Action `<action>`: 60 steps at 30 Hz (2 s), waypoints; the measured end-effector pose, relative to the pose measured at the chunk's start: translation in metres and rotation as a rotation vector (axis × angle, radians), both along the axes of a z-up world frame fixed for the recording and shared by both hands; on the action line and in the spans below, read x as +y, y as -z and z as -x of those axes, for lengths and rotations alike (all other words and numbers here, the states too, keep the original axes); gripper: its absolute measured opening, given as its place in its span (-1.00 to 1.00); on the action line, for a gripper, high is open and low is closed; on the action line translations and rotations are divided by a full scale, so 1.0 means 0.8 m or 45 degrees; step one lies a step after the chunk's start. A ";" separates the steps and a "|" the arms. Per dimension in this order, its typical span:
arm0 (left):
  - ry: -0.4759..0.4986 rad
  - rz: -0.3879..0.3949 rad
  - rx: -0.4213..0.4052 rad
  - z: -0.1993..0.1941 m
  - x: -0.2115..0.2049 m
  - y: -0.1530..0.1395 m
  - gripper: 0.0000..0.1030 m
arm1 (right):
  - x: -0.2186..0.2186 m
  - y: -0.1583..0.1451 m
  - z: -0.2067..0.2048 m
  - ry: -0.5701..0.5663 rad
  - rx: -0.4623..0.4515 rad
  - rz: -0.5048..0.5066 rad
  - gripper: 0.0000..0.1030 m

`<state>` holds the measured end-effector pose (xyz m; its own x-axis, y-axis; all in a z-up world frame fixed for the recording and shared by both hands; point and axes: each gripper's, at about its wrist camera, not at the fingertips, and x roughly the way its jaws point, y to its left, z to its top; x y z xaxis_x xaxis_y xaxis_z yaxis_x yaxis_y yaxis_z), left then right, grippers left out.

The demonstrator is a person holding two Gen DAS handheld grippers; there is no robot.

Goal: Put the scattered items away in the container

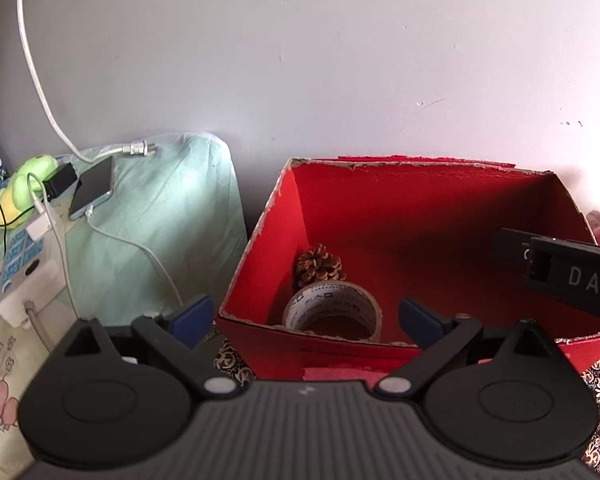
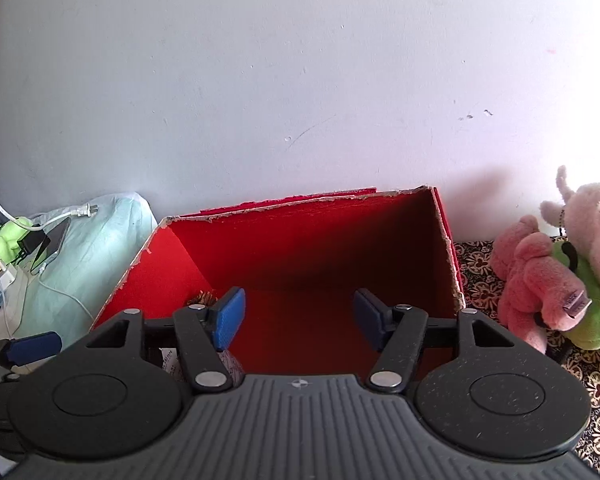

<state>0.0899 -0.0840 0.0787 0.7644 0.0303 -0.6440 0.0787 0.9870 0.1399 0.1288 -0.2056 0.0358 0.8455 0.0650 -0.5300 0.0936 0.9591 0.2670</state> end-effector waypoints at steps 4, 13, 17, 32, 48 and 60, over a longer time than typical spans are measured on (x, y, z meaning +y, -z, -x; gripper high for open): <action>0.018 -0.009 0.004 0.005 -0.005 0.004 0.95 | 0.003 -0.006 0.021 0.021 -0.046 0.016 0.25; 0.044 -0.015 0.032 0.015 -0.015 0.012 0.99 | -0.004 -0.005 0.051 0.085 -0.072 0.036 0.25; 0.042 -0.014 0.041 0.017 -0.016 0.012 0.99 | -0.006 -0.004 0.057 0.072 -0.071 0.007 0.25; 0.048 0.027 0.071 0.028 -0.009 0.013 0.99 | 0.002 0.001 0.077 -0.049 -0.087 -0.049 0.15; 0.029 0.009 0.123 0.037 0.018 0.032 0.98 | 0.025 0.000 0.103 -0.195 -0.157 -0.044 0.15; 0.025 0.041 0.196 0.035 0.039 0.053 0.94 | 0.032 0.029 0.099 -0.262 -0.085 -0.055 -0.25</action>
